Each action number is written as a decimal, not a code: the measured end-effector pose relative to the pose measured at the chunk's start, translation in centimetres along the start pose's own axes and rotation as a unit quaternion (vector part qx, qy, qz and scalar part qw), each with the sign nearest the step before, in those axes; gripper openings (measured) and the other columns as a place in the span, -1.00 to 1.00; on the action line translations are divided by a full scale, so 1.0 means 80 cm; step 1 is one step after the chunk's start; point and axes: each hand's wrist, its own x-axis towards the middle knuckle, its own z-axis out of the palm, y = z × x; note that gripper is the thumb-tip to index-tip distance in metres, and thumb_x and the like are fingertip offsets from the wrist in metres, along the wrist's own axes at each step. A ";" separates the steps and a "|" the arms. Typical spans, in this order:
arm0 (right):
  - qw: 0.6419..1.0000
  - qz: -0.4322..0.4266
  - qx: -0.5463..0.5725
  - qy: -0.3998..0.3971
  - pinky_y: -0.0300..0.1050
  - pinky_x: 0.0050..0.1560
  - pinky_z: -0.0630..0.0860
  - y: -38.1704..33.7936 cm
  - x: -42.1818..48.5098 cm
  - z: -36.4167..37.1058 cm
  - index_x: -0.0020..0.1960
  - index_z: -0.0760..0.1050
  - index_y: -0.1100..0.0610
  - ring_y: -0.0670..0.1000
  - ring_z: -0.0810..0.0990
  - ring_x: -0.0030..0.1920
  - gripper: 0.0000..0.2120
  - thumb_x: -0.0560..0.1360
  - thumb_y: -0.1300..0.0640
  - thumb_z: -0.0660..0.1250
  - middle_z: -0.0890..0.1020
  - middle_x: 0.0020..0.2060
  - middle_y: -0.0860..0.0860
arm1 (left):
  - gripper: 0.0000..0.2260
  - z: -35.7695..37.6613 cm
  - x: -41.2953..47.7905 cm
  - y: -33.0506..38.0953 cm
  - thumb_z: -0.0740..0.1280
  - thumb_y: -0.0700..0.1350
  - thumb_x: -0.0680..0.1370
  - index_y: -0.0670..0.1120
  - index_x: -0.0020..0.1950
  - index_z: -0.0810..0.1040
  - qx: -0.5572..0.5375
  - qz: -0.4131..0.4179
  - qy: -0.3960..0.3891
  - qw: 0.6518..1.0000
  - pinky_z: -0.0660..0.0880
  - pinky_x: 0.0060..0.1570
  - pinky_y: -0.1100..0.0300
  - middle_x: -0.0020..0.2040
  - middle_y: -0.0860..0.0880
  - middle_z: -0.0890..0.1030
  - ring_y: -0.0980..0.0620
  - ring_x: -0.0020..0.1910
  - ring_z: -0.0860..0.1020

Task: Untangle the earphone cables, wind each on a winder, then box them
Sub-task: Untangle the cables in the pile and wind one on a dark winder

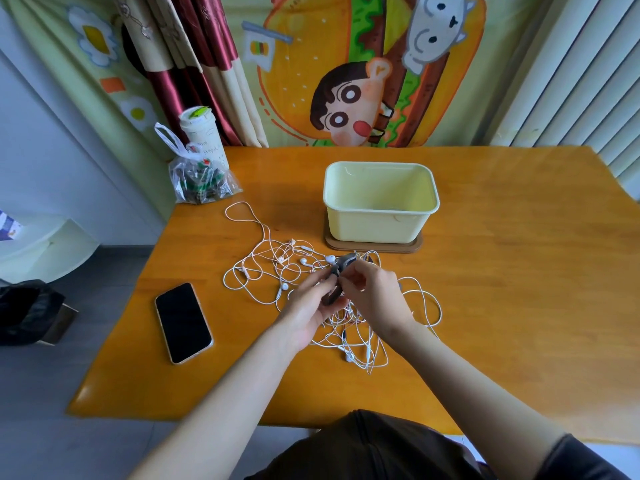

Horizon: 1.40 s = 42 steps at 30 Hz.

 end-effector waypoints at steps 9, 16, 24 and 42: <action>0.999 -0.035 -0.009 0.000 -0.27 -0.22 0.50 0.001 -0.006 0.008 -0.04 0.58 0.19 -0.09 0.54 -0.26 -0.91 0.49 0.27 0.32 0.61 -0.19 0.00 | -0.81 0.003 0.001 0.000 0.28 -0.13 0.59 -0.13 0.18 0.54 -0.013 -0.039 0.053 0.998 0.53 -0.15 0.14 0.00 -0.14 0.61 -0.05 -0.02 0.57; 0.998 -0.054 -0.032 -0.007 -0.24 -0.18 0.48 0.004 -0.007 0.003 -0.02 0.59 0.21 -0.07 0.50 -0.24 -0.91 0.50 0.25 0.33 0.59 -0.14 0.03 | -0.86 -0.007 0.003 -0.002 0.24 -0.11 0.61 -0.11 0.09 0.55 0.016 -0.033 0.064 0.997 0.54 -0.13 0.12 -0.11 -0.12 0.58 -0.04 -0.15 0.55; 0.994 -0.100 -0.051 0.013 -0.16 -0.17 0.53 0.008 -0.001 -0.016 -0.03 0.59 0.22 0.01 0.54 -0.17 -0.92 0.51 0.26 0.33 0.58 -0.12 0.07 | -0.82 -0.016 0.005 -0.011 0.22 -0.04 0.62 -0.05 0.15 0.54 0.195 -0.015 0.075 0.978 0.48 -0.16 0.22 -0.10 -0.06 0.56 0.04 -0.22 0.51; 0.997 -0.007 0.015 0.074 -0.26 -0.16 0.40 0.010 0.010 -0.015 -0.07 0.51 0.18 -0.02 0.49 -0.17 -0.93 0.56 0.23 0.26 0.54 -0.20 -0.03 | -0.80 -0.008 -0.009 0.001 0.20 0.00 0.62 0.05 0.23 0.44 0.181 -0.057 0.007 0.982 0.36 0.25 -0.13 0.25 -0.07 0.52 -0.09 0.25 0.47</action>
